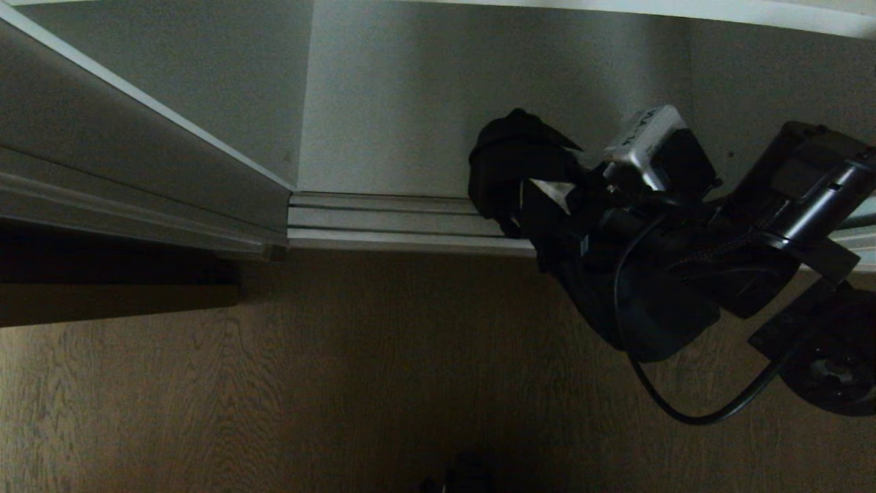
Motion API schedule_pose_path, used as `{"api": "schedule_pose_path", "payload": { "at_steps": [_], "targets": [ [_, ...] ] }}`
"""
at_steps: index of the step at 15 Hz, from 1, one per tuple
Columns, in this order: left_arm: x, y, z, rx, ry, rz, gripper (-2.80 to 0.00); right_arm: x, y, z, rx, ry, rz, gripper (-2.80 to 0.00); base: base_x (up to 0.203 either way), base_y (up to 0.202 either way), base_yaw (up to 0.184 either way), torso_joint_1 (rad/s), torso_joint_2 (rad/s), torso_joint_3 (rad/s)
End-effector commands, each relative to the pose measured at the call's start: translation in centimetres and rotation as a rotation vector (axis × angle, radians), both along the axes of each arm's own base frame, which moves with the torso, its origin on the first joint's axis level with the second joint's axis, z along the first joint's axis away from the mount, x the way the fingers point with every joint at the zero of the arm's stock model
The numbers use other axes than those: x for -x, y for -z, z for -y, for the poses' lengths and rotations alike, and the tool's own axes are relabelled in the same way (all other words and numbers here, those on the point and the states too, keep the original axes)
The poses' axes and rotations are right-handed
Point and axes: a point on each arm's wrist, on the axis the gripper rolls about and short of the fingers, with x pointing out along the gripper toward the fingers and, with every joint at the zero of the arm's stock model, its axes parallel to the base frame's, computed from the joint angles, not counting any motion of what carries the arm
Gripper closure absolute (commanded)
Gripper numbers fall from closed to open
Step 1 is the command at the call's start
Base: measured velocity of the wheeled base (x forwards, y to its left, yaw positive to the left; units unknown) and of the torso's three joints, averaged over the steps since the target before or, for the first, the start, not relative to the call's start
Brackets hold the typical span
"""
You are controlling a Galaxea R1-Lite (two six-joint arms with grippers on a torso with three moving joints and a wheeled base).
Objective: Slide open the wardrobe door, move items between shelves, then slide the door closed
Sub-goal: Place the bag on the lower shelf
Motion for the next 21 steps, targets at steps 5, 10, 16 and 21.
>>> {"api": "schedule_pose_path", "payload": {
  "at_steps": [5, 10, 16, 21],
  "targets": [
    [0.0, 0.0, 0.0, 0.000, -0.001, -0.001, 0.00, -1.6, -0.9, 2.4, -0.029, 0.081, 0.031, -2.80, 0.000, 0.000, 0.000, 0.000, 0.00, 0.000],
    [0.0, 0.0, 0.0, 0.000, -0.001, 0.000, 0.00, -1.9, -3.8, 6.3, -0.126, 0.171, 0.074, -2.80, 0.000, 0.000, 0.000, 0.000, 0.00, 0.000],
    [0.0, 0.0, 0.0, 0.000, -0.001, 0.000, 0.00, -2.3, -6.2, 3.9, -0.220, 0.190, 0.170, -2.80, 0.000, 0.000, 0.000, 0.000, 0.00, 0.000],
    [0.0, 0.0, 0.0, 0.000, -0.001, -0.001, 0.00, -0.5, -5.3, 3.7, -0.205, 0.173, 0.172, -2.80, 0.000, 0.000, 0.000, 0.000, 0.00, 0.000]
  ]
}}
